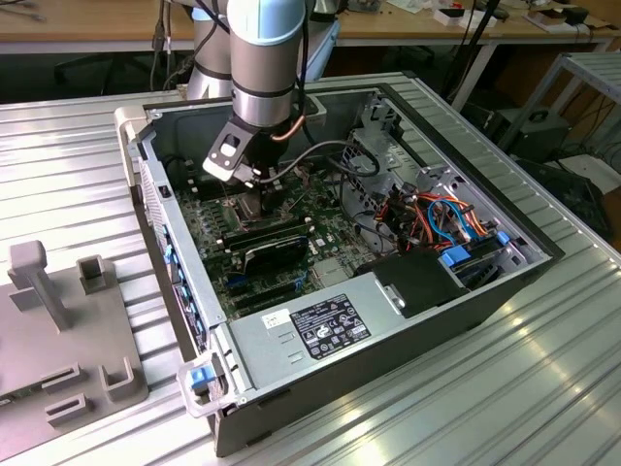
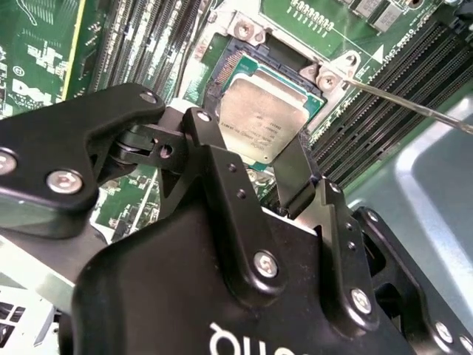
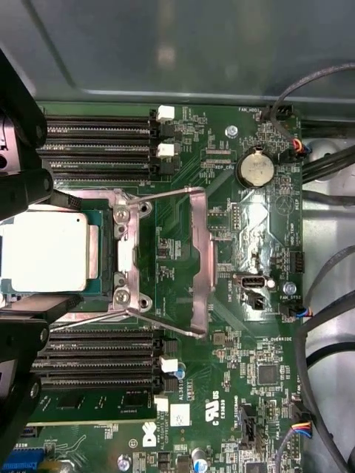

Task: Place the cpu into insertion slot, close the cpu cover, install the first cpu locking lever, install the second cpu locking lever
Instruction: 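Place the cpu into insertion slot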

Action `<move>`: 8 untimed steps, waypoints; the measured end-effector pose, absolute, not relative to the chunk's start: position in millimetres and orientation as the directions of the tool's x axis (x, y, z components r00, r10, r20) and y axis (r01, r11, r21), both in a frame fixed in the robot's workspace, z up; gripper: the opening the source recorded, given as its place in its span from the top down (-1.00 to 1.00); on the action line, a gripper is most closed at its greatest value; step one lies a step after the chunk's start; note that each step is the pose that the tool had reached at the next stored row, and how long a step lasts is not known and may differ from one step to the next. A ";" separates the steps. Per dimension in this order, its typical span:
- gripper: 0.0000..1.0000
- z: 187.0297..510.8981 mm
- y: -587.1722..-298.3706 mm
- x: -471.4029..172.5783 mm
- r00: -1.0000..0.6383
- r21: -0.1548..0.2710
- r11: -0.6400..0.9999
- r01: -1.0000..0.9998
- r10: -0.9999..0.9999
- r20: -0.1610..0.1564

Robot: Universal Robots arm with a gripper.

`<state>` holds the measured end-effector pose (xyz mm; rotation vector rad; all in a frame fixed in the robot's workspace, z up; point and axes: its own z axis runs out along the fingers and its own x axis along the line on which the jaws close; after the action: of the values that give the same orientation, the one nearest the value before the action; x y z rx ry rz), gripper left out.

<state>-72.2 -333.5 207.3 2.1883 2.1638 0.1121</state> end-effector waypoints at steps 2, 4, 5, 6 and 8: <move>-0.07 206.7 -334.2 -72.3 0.011 0.095 -0.012 0.995 1.000 0.008; -0.07 206.2 -334.4 -72.2 0.011 0.095 -0.012 0.995 1.000 0.008; -0.07 206.0 -334.6 -72.2 0.011 0.095 -0.012 0.995 1.000 0.008; -0.07 205.8 -334.7 -72.2 0.011 0.095 -0.012 0.995 1.000 0.008; -0.07 205.4 -334.8 -72.3 0.011 0.095 -0.012 0.995 1.000 0.008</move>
<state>-72.3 -334.8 205.4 2.1883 2.1636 0.1119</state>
